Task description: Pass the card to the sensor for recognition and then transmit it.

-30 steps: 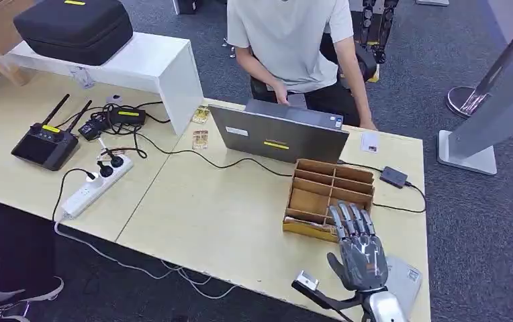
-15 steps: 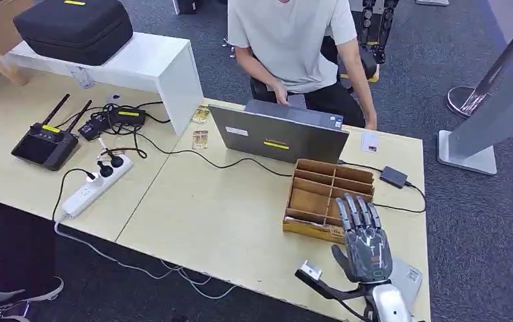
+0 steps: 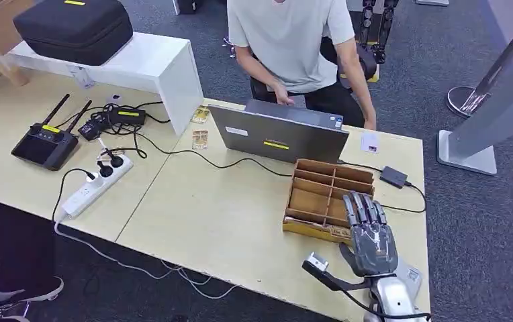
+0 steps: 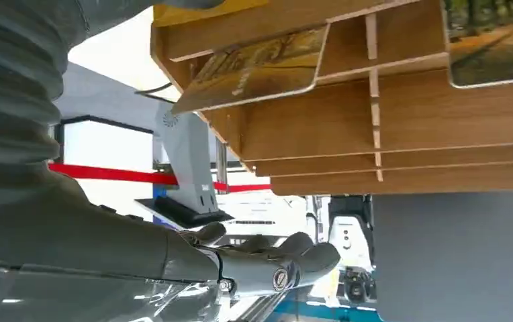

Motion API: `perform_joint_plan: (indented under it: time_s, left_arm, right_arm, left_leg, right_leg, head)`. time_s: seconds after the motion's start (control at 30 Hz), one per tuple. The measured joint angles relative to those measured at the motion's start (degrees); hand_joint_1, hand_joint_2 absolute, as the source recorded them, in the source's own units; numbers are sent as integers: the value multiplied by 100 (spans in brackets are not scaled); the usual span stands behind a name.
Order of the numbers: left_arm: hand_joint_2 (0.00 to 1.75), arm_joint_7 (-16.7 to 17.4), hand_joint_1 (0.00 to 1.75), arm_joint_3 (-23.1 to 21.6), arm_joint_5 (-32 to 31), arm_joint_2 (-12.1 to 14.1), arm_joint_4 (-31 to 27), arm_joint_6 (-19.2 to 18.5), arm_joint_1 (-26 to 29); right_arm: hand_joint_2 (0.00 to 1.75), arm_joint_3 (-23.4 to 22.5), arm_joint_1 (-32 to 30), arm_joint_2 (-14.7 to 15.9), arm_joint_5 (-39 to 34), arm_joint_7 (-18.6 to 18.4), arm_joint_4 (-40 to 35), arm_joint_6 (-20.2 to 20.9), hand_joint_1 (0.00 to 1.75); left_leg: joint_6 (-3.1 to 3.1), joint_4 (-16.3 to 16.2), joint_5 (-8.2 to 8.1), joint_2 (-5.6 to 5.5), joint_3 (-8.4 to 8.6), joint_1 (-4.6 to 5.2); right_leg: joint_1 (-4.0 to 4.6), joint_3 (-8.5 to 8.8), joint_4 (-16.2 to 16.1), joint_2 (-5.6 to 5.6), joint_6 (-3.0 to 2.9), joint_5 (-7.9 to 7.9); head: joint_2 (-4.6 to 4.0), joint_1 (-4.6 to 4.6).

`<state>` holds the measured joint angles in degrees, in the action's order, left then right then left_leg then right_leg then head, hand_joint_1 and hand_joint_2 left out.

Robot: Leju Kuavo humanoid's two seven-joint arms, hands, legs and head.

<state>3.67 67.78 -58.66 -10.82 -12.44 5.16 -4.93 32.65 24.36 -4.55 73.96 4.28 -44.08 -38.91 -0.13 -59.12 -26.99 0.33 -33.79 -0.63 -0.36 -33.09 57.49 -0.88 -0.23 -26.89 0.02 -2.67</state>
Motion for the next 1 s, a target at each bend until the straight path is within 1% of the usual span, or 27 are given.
perform_joint_plan:
  time_s: [0.4, 0.8, 0.83, 0.9, 1.0]
  left_arm:
    - [175, 0, 0, 4, 13, -2, 0, 13, -1]
    - [175, 0, 0, 4, 13, -2, 0, 15, -1]
    - [175, -2, 0, 4, 15, -2, 0, 15, -1]
    - [175, -4, 0, 4, 24, -2, 0, 15, -1]
    - [175, -9, 0, 7, 28, -2, 0, 17, -1]
  right_arm:
    - [175, 0, 52, 0, 0, 13, 299, -11, 0]
    - [175, 0, 60, -2, 0, 20, 398, -13, 0]
    - [175, 0, 61, -2, -2, 20, 402, -13, 175]
    - [175, 0, 62, -2, -22, 52, 413, -13, 175]
    - [175, 0, 62, -2, -131, 203, 417, -17, 175]
  left_leg:
    - [0, 0, 0, 0, 0, 0]
    - [0, 0, 0, 0, 0, 0]
    - [0, 0, 0, 0, 0, 0]
    - [0, 0, 0, 0, 0, 0]
    - [0, 0, 0, 0, 0, 0]
  right_leg:
    - [0, 0, 0, 0, 0, 0]
    - [0, 0, 0, 0, 0, 0]
    - [0, 0, 0, 0, 0, 0]
    - [0, 0, 0, 0, 0, 0]
    - [0, 0, 0, 0, 0, 0]
  head:
    - [0, 0]
    - [0, 0]
    - [0, 0]
    - [0, 0]
    - [0, 0]
